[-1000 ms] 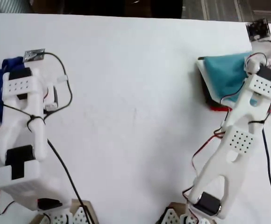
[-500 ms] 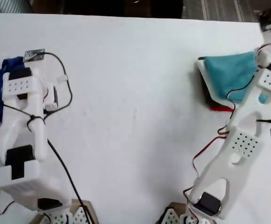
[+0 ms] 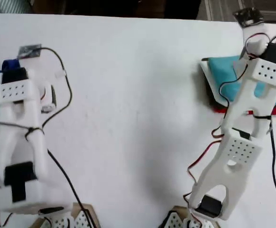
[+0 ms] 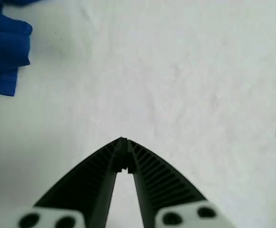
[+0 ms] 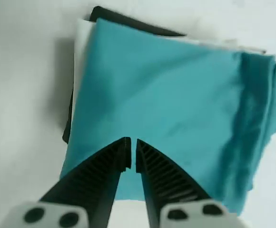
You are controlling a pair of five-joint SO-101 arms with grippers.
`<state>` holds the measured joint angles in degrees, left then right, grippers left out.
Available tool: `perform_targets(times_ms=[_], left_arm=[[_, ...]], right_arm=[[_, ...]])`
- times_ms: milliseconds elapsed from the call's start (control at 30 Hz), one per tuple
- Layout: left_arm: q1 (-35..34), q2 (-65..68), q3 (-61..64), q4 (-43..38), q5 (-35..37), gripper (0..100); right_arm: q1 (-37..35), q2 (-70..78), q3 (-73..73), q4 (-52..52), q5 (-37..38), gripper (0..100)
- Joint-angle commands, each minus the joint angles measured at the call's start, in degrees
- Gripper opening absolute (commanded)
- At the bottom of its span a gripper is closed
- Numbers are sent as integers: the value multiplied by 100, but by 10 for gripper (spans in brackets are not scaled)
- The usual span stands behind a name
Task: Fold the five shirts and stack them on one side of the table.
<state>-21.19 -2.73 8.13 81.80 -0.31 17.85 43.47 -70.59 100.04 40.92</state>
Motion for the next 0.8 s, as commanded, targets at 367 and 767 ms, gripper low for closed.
perform_targets(times_ms=[367, 767], left_arm=[[-18, -1029, -189, 105, -26, 27], [-35, -1020, -189, 105, -35, 27]], right_arm=[[-101, -1138, 2347, 127, -79, 26], [1200, -1262, 1635, -1833, -88, 26]])
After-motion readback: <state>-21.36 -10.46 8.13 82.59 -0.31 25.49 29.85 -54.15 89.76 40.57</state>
